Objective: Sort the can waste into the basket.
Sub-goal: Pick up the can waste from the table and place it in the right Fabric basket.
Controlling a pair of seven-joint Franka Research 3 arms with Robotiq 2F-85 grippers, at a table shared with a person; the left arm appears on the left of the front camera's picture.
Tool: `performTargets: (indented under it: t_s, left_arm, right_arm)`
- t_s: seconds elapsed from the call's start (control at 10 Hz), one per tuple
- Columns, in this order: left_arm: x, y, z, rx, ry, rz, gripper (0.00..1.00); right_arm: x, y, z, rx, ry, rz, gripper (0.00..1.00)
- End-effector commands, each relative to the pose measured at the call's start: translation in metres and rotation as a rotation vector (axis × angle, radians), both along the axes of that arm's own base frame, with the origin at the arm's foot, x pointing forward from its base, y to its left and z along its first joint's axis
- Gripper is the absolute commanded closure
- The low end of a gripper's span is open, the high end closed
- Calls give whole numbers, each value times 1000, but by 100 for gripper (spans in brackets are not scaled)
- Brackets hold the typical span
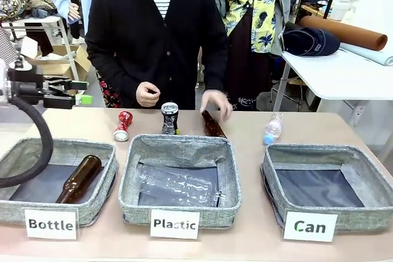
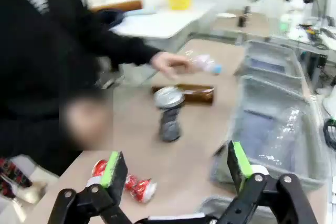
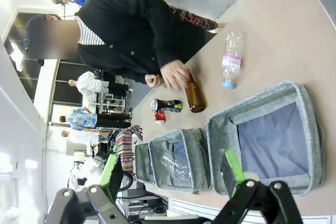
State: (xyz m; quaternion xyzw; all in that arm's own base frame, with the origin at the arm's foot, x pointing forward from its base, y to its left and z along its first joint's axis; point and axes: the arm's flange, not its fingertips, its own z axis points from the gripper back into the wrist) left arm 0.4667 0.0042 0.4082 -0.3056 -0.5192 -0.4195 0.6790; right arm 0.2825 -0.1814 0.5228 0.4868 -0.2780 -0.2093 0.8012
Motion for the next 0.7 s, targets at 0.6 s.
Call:
performTargets:
  t_s: [0.6]
  left_arm:
    - [83, -119, -45, 302, 18, 146, 0]
  right_arm:
    - [2, -2, 1, 6, -39, 4, 0]
